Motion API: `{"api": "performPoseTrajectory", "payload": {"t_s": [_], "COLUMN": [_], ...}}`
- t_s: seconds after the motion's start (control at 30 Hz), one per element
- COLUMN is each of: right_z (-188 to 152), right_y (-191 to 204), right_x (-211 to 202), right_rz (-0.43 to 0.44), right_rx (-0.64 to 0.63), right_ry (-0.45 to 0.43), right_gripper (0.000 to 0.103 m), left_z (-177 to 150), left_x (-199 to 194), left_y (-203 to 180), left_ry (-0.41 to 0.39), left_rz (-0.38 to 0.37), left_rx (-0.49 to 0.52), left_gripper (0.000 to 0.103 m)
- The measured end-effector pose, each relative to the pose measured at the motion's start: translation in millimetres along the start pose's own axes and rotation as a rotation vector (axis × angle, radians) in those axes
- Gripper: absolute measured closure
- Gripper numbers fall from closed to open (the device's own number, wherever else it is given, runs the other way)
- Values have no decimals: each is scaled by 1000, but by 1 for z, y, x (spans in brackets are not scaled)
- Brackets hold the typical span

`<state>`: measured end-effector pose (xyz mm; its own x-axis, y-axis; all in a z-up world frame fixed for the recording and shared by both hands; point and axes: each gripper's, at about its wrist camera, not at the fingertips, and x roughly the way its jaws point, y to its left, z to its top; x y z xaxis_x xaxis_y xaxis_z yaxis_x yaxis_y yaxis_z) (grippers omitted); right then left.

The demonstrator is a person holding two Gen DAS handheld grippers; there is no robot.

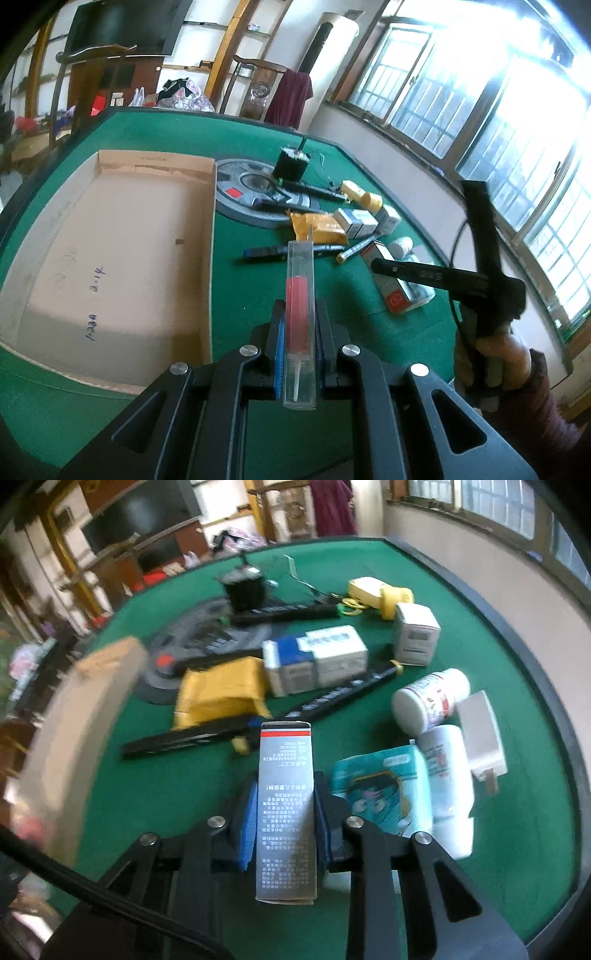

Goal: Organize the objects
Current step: 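Carry both items into the cardboard tray and open both tools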

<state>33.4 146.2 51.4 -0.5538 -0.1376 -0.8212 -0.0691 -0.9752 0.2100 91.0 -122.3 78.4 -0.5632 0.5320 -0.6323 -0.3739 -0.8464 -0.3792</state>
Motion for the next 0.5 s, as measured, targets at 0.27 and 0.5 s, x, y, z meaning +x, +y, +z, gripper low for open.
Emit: {"api": "performPoseTrajectory", "payload": {"t_s": [0.27,0.5], "right_z": [33,91], "right_y": [47,110], "right_x": [-50,1], "right_rz": [349,515], "right_rx": [0,116], "right_ry": [-24,81], "right_gripper": [79,79], "left_z": [65,129], "left_x": [-42,11], "left_y": [20,75], "left_ry": [-51,8], "left_rz": [18,102], "left_rx": [-8,-88], "left_gripper": [93,93]}}
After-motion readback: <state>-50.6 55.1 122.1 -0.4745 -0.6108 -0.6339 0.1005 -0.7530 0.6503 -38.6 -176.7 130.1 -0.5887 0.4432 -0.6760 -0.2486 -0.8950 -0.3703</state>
